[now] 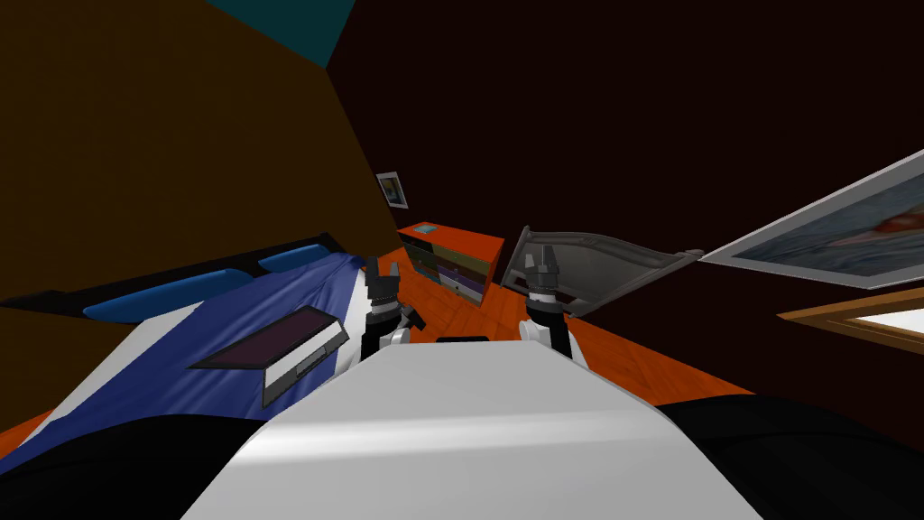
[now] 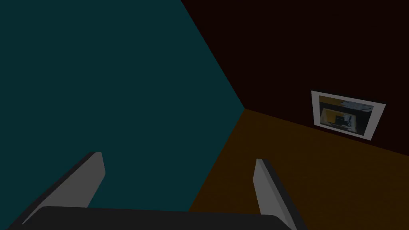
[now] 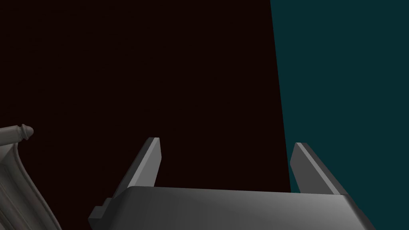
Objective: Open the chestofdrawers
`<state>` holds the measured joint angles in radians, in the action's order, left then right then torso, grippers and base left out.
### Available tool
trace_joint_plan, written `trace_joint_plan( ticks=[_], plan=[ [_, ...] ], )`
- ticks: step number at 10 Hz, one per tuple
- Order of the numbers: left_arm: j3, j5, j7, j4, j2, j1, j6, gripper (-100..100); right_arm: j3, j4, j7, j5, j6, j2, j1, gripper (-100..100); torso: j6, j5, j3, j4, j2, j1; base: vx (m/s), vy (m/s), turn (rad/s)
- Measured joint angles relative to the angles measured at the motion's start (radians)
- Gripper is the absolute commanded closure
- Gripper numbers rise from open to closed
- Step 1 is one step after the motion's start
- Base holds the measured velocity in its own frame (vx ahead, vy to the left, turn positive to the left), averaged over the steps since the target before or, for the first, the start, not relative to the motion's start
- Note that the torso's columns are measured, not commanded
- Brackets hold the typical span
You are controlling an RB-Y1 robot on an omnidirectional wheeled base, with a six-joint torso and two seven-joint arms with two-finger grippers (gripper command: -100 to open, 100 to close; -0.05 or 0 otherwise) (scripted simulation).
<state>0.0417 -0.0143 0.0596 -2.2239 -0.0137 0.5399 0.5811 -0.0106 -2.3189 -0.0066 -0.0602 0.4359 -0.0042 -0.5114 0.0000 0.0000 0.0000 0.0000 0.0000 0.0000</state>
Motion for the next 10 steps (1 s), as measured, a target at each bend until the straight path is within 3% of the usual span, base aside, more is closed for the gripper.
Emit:
trace_joint_plan(
  ticks=[2, 9, 10],
  plan=[
    [0.000, 0.000, 0.000, 0.000, 0.000, 0.000, 0.000, 0, 0.000, 0.000, 0.000, 0.000, 0.000, 0.000, 0.000, 0, 0.000, 0.000, -0.209, 0.105, 0.104, 0.000, 0.000, 0.000, 0.000],
    [0.000, 0.000, 0.000, 0.000, 0.000, 0.000, 0.000, 0, 0.000, 0.000, 0.000, 0.000, 0.000, 0.000, 0.000, 0, 0.000, 0.000, -1.234, 0.617, 0.618, 0.000, 0.000, 0.000, 0.000],
    [0.000, 0.000, 0.000, 0.000, 0.000, 0.000, 0.000, -100, 0.000, 0.000, 0.000, 0.000, 0.000, 0.000, 0.000, 0, 0.000, 0.000, -1.382, 0.691, 0.691, 0.000, 0.021, -0.002, -0.021]
  ],
)
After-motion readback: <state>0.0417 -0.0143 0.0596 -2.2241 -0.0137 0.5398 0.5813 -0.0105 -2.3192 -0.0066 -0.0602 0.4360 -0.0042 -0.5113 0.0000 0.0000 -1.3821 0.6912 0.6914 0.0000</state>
